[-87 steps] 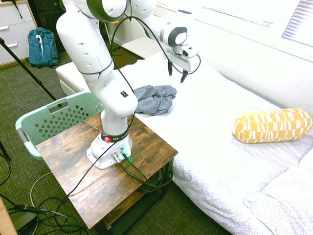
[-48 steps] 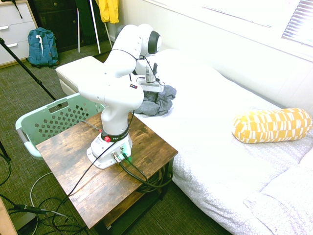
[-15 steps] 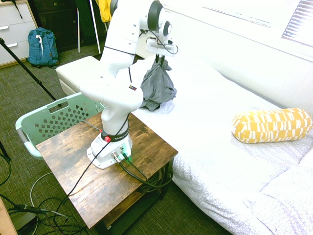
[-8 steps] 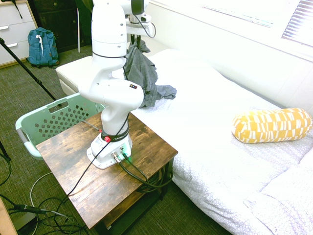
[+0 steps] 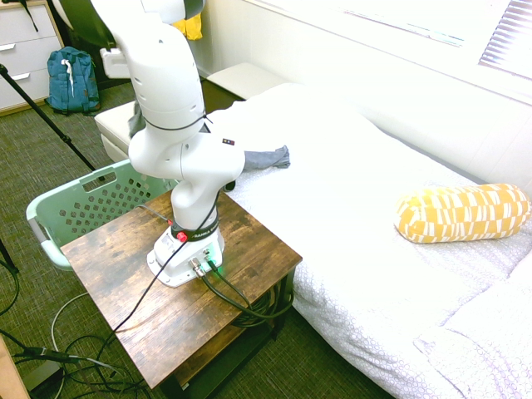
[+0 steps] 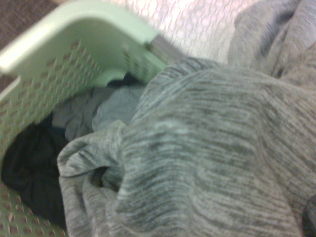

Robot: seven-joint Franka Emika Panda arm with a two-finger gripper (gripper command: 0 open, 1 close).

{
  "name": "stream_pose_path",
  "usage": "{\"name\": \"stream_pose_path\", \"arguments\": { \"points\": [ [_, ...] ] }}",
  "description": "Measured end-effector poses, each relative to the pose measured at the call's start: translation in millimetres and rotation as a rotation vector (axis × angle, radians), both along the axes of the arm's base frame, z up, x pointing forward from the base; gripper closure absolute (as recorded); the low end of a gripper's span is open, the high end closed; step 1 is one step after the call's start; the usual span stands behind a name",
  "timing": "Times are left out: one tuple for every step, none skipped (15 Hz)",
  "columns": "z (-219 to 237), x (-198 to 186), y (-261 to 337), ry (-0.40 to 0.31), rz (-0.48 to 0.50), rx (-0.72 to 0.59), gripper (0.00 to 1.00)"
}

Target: Put my clothes in the laundry bag

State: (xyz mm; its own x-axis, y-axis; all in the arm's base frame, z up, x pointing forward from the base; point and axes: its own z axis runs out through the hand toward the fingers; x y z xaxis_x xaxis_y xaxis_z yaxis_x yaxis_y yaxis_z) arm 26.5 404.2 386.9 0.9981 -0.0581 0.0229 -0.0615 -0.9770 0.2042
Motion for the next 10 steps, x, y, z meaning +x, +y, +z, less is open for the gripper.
{"name": "stream_pose_path", "arguments": {
  "points": [
    [-7, -29, -10, -0.022, 0.017, -0.011, 1.00],
    [-9, -44, -16, -0.033, 0.029, -0.015, 0.00],
    [-9, -46, -19, -0.029, 0.024, -0.019, 0.00],
    [-10, -44, -19, -0.021, 0.018, -0.026, 0.00],
    [-12, -41, -19, -0.015, 0.016, -0.030, 0.00],
    [-14, -41, -20, -0.011, 0.017, -0.037, 0.00],
    [-18, -43, -20, -0.008, 0.020, -0.046, 0.00],
    [-20, -44, -20, -0.004, 0.023, -0.053, 0.00],
    [-22, -45, -20, -0.002, 0.026, -0.058, 0.00],
    [-24, -46, -20, 0.000, 0.029, -0.063, 0.00]
  ]
}}
